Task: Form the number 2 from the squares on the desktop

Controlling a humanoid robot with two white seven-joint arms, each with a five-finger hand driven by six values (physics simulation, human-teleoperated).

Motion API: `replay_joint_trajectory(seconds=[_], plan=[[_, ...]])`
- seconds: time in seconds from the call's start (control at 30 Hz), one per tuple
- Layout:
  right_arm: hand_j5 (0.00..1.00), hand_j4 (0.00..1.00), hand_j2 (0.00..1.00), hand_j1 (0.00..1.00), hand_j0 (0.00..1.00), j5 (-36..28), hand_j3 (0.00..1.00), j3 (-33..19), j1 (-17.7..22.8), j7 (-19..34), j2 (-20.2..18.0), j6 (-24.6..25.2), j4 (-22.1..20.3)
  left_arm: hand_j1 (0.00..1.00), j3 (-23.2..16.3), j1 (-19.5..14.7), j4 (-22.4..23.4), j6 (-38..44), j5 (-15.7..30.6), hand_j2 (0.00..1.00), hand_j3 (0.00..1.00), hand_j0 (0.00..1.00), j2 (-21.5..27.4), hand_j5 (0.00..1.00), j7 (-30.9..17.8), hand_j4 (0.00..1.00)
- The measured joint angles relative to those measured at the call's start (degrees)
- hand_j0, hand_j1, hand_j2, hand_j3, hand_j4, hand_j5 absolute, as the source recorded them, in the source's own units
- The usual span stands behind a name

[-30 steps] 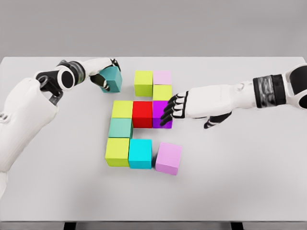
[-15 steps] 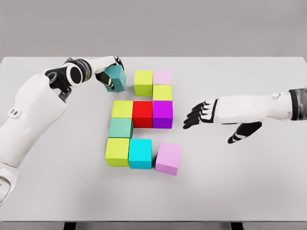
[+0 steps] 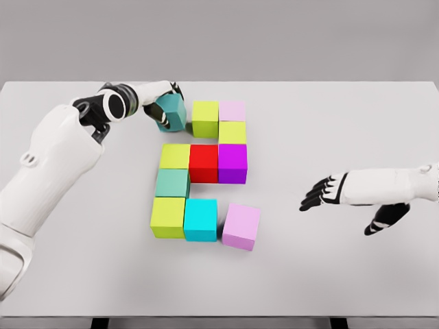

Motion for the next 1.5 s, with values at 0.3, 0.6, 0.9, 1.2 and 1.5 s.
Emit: replay_joint_trajectory(seconds=[0.3, 0.6, 0.9, 1.2, 1.5], plan=[[1.0, 1.0, 1.0, 1.0, 1.0, 3.71, 1.0, 3.25, -0.62, 0.0, 4.26, 0.01, 0.0, 0.42, -0.08, -0.09, 0.22, 0.0, -0.05, 0.42, 0.42, 0.42, -0.72, 0.42, 0.0, 0.42], [1.0, 1.0, 1.0, 1.0, 1.0, 4.49, 1.0, 5.22, -0.62, -0.01, 6.53, 0.02, -0.08, 0.43, -0.14, -0.09, 1.19, -0.04, -0.08, 0.43, 0.43, 0.43, -1.37, 0.43, 0.0, 0.43], [1.0, 1.0, 1.0, 1.0, 1.0, 8.12, 1.0, 6.21, -1.59, 0.0, 8.21, 0.02, -0.05, 0.53, -0.17, -0.09, 1.28, -0.19, -0.05, 0.53, 0.53, 0.53, -1.53, 0.53, 0.03, 0.53], [1.0, 1.0, 1.0, 1.0, 1.0, 9.88, 1.0, 5.8, -2.82, 0.0, 9.26, 0.02, 0.05, 0.62, -0.18, -0.09, 1.28, -0.33, -0.08, 0.62, 0.62, 0.62, -1.5, 0.62, 0.06, 0.62], [1.0, 1.0, 1.0, 1.0, 1.0, 10.05, 1.0, 5.62, -3.34, 0.0, 10.89, 0.01, 0.61, 0.82, -0.1, -0.09, 1.83, -0.44, -1.64, 0.82, 0.82, 0.82, -1.93, 0.82, 0.06, 0.82]])
